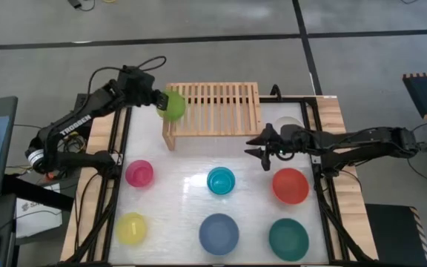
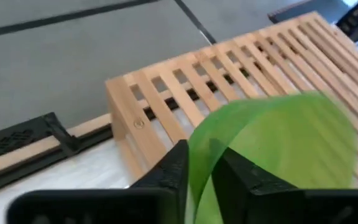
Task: Place and stack bowls onto a shelf
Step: Put the transparent green bowl on the shelf, then stack the transparent pink bowl on top of the transparent green bowl
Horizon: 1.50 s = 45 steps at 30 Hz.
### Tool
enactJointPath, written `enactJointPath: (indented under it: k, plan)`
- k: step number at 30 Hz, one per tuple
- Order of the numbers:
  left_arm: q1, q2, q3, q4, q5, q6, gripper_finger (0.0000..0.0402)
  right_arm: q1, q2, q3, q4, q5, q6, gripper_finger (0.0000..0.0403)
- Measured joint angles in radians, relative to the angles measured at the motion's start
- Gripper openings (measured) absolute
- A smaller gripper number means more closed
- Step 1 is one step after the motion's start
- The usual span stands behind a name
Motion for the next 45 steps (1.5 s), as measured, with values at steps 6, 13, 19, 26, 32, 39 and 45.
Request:
enactJointPath:
  k: [6,13,19,26,32,39,45]
  plan:
    - [-0.029,0.064,-0.023,0.016,-0.006,0.013,0.0136,-0.001,0.0,0.0,0.005,0.001,0.005,0.0226]
    - [-0.057,0.132,-0.025,0.193,-0.006,0.036,0.0175,-0.001,0.0,0.0,0.006,0.001,0.005,0.0226]
    - [-0.057,0.074,-0.018,0.273,-0.011,0.076,0.0177,-0.001,0.0,0.0,-0.012,0.001,0.004,0.0226]
    - [-0.098,-0.113,0.033,0.006,-0.02,0.117,0.0177,0.004,0.0,0.0,-0.032,0.002,0.004,0.0226]
    - [-0.269,-0.278,0.03,-0.394,-0.127,0.012,0.0164,0.004,0.0,0.0,-0.014,0.004,0.003,0.0226]
    - [-0.52,-0.404,-0.022,-0.668,-0.207,-0.318,0.0142,0.004,0.0,0.0,0.009,0.005,0.003,0.0226]
    - [-0.671,-0.397,-0.218,-0.655,-0.206,-0.485,0.0141,0.027,0.0,0.0,0.01,0.032,0.004,0.0226]
